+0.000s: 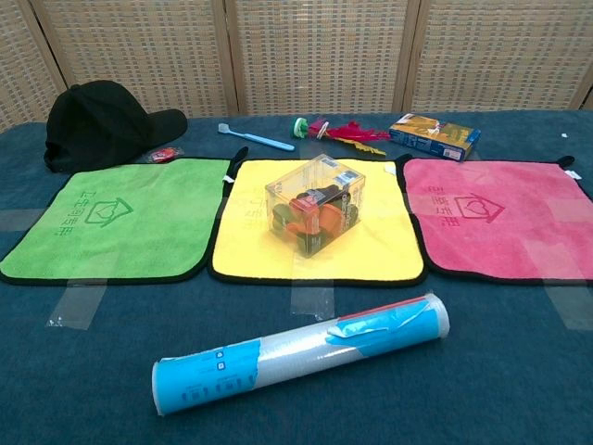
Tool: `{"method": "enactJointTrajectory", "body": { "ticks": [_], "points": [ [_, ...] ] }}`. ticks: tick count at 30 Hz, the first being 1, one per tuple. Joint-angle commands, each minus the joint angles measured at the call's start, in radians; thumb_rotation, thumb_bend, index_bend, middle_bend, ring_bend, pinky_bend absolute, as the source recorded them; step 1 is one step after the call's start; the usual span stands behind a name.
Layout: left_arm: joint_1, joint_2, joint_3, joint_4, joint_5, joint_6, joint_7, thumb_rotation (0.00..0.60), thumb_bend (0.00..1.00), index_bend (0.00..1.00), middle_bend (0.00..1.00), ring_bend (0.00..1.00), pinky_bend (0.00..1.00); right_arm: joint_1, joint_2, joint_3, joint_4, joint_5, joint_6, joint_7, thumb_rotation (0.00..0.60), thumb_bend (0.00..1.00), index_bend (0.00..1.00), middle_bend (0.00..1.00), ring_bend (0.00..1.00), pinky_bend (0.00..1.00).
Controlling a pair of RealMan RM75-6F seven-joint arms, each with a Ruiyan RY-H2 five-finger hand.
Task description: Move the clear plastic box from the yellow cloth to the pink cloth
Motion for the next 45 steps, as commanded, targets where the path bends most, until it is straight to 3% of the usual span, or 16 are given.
{"method": "enactJointTrajectory", "body": {
  "ticks": [1, 6, 8, 10, 11, 13, 15, 16, 18, 23, 29, 38, 45],
  "points": [
    [0.001, -0.002, 0.002, 0.003, -0.001, -0.003, 0.001, 0.6, 0.0, 0.0, 0.0, 0.0, 0.0, 0.001, 0.001, -0.003, 0.001, -0.003, -0.004, -0.003, 0.6, 0.0, 0.0, 0.0, 0.0, 0.0],
    [-0.002, -0.008, 0.001, 0.009, -0.004, -0.014, -0.002, 0.6, 0.0, 0.0, 0.0, 0.0, 0.0, 0.045, 0.004, 0.002, -0.005, -0.04, -0.047, 0.019, 0.6, 0.0, 0.0, 0.0, 0.0, 0.0],
    [-0.007, -0.011, -0.003, 0.01, -0.012, -0.023, 0.003, 0.6, 0.0, 0.0, 0.0, 0.0, 0.0, 0.084, 0.018, 0.015, -0.022, -0.062, -0.082, 0.007, 0.6, 0.07, 0.0, 0.0, 0.0, 0.0],
    [-0.013, -0.015, -0.009, 0.009, -0.022, -0.034, 0.011, 0.6, 0.0, 0.0, 0.0, 0.0, 0.0, 0.137, 0.037, 0.038, -0.048, -0.078, -0.133, -0.008, 0.6, 0.23, 0.01, 0.0, 0.0, 0.0],
    [-0.017, -0.017, -0.013, 0.009, -0.032, -0.042, 0.015, 0.6, 0.0, 0.0, 0.0, 0.0, 0.0, 0.179, 0.051, 0.057, -0.072, -0.083, -0.177, -0.017, 0.6, 0.37, 0.03, 0.0, 0.0, 0.0],
    [-0.022, -0.019, -0.02, 0.008, -0.05, -0.056, 0.016, 0.6, 0.0, 0.0, 0.0, 0.0, 0.0, 0.246, 0.071, 0.087, -0.115, -0.078, -0.255, -0.006, 0.6, 0.73, 0.08, 0.03, 0.0, 0.0],
    [-0.029, -0.02, -0.03, 0.009, -0.075, -0.075, 0.016, 0.6, 0.0, 0.0, 0.0, 0.0, 0.0, 0.33, 0.082, 0.13, -0.157, -0.05, -0.355, 0.022, 0.6, 0.96, 0.13, 0.08, 0.02, 0.01],
    [-0.032, -0.021, -0.034, 0.01, -0.086, -0.084, 0.016, 0.6, 0.0, 0.0, 0.0, 0.0, 0.0, 0.366, 0.084, 0.148, -0.173, -0.029, -0.402, 0.035, 0.6, 0.99, 0.15, 0.1, 0.04, 0.01],
    [-0.037, -0.021, -0.04, 0.011, -0.102, -0.095, 0.017, 0.6, 0.0, 0.0, 0.0, 0.0, 0.0, 0.413, 0.086, 0.171, -0.195, 0.008, -0.468, 0.044, 0.6, 1.0, 0.18, 0.13, 0.07, 0.02],
    [-0.054, -0.026, -0.064, 0.016, -0.158, -0.134, 0.017, 0.6, 0.0, 0.0, 0.0, 0.0, 0.0, 0.624, 0.061, 0.252, -0.218, 0.191, -0.753, 0.02, 0.6, 1.0, 0.21, 0.15, 0.09, 0.03],
    [-0.063, -0.024, -0.077, 0.016, -0.211, -0.17, 0.021, 0.6, 0.0, 0.0, 0.0, 0.0, 0.0, 0.875, -0.077, 0.27, -0.065, 0.427, -0.996, -0.071, 0.6, 1.0, 0.22, 0.15, 0.09, 0.03],
    [-0.075, -0.018, -0.09, 0.008, -0.251, -0.198, 0.034, 0.6, 0.0, 0.0, 0.0, 0.0, 0.0, 1.165, -0.28, 0.223, 0.121, 0.778, -1.028, -0.224, 0.6, 1.0, 0.19, 0.17, 0.12, 0.06],
    [-0.086, -0.015, -0.098, 0.012, -0.275, -0.227, 0.014, 0.6, 0.0, 0.0, 0.0, 0.0, 0.0, 1.276, -0.37, 0.198, 0.223, 0.951, -1.029, -0.232, 0.6, 1.0, 0.2, 0.24, 0.2, 0.12]
  ]
}}
